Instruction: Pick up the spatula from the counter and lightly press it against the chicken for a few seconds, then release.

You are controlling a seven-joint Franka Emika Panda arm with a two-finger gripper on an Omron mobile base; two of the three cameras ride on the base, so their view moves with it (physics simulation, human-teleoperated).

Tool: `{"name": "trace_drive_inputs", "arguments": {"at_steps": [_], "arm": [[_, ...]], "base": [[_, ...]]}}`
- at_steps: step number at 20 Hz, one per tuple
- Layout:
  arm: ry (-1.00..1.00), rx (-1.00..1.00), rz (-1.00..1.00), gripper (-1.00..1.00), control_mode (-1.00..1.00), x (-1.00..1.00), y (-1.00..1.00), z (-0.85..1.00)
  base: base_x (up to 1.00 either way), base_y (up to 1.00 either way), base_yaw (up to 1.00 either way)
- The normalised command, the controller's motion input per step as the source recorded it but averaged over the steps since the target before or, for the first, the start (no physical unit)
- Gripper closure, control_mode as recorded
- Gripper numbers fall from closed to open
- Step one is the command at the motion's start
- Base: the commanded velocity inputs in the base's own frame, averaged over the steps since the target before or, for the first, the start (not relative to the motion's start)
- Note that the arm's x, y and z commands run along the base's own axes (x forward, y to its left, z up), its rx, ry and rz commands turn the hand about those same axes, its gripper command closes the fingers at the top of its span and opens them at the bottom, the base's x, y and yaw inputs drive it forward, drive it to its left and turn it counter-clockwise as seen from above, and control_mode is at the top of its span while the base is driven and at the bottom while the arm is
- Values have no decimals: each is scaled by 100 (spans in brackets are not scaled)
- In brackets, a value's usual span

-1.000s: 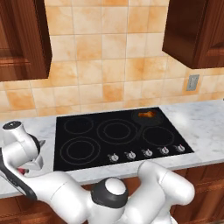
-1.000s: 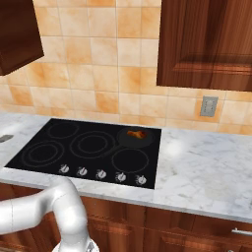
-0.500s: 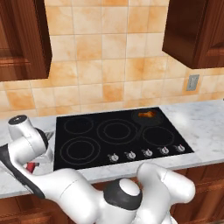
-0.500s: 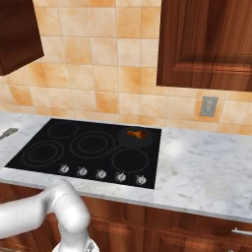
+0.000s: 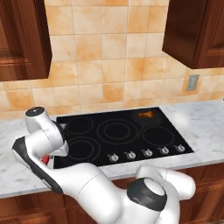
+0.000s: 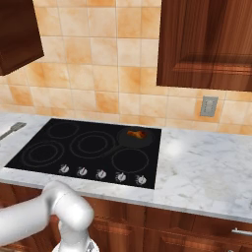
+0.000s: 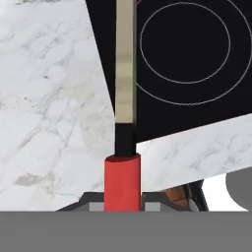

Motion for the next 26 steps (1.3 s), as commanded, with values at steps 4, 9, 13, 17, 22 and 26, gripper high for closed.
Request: {"name": "trace_drive_inputs", "arguments": {"at_steps": [4, 9, 13, 17, 22, 26], "arm": [[0, 13, -4, 100, -100, -1, -57, 13], [0, 5, -4, 100, -100, -2, -61, 25], [0, 6, -8, 100, -100, 0, -57, 19], [1, 7, -13, 100, -100, 1, -48, 10], [3, 10, -10, 100, -100, 5, -49, 11], [2, 8, -5, 100, -100, 15, -46, 8]], "base": [[0, 0, 0], [0, 0, 0], [0, 0, 0], [0, 0, 0], [0, 0, 0], [0, 0, 0]]}}
